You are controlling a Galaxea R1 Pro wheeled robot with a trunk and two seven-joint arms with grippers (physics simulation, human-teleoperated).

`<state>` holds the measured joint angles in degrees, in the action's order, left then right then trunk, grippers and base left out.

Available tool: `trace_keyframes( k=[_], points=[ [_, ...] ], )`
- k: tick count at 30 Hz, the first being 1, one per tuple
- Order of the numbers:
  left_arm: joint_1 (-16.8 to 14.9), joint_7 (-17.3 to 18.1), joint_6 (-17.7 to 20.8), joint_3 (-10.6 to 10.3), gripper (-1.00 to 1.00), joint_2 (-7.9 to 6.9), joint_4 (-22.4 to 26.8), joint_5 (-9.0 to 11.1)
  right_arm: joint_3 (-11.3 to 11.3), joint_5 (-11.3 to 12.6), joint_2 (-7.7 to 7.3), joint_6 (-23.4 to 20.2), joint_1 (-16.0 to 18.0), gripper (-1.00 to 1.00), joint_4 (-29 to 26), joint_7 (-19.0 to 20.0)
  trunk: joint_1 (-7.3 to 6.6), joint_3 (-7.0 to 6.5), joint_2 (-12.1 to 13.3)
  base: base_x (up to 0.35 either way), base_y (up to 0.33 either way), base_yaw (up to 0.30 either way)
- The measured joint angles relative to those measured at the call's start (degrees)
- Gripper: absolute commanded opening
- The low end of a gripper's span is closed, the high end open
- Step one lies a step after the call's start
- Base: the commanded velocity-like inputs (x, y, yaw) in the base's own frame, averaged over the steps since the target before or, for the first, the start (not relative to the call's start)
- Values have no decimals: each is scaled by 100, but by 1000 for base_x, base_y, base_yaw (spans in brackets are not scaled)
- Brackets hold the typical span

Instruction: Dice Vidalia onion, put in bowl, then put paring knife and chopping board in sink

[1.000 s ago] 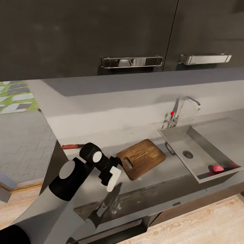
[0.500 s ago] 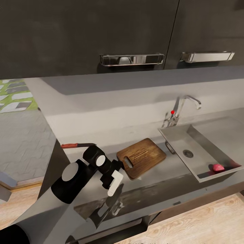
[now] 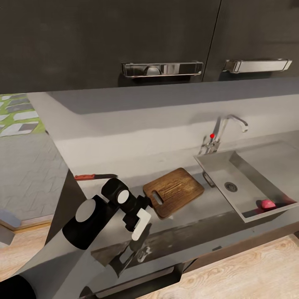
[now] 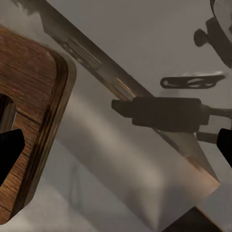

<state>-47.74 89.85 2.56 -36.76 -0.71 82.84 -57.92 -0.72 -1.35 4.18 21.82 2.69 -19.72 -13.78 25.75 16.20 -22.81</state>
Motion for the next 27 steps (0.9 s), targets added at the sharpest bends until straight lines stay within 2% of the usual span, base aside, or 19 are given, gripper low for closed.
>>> trace_keyframes(
  k=[6,9,13,17,19,27],
  points=[
    [0,0,5,57,100,12,-77,19,0,0,1,0,0,100,0,0,0,1,0,0,0,0],
    [0,-3,3,194,100,53,-337,26,0,0,1,0,0,100,1,0,0,1,0,0,0,0],
    [-10,-4,-125,558,100,271,-897,18,0,0,1,-2,0,100,0,0,0,1,0,0,0,0],
    [-38,-1,-361,826,100,491,-1180,1,0,0,1,0,0,100,1,-1,0,1,0,0,0,0],
    [-48,0,-403,866,100,574,-1209,-13,0,0,1,0,0,100,0,0,0,1,0,0,0,0],
    [-67,0,-423,889,100,689,-1172,-42,0,0,1,-1,0,100,5,0,0,1,0,0,0,0]
  ],
)
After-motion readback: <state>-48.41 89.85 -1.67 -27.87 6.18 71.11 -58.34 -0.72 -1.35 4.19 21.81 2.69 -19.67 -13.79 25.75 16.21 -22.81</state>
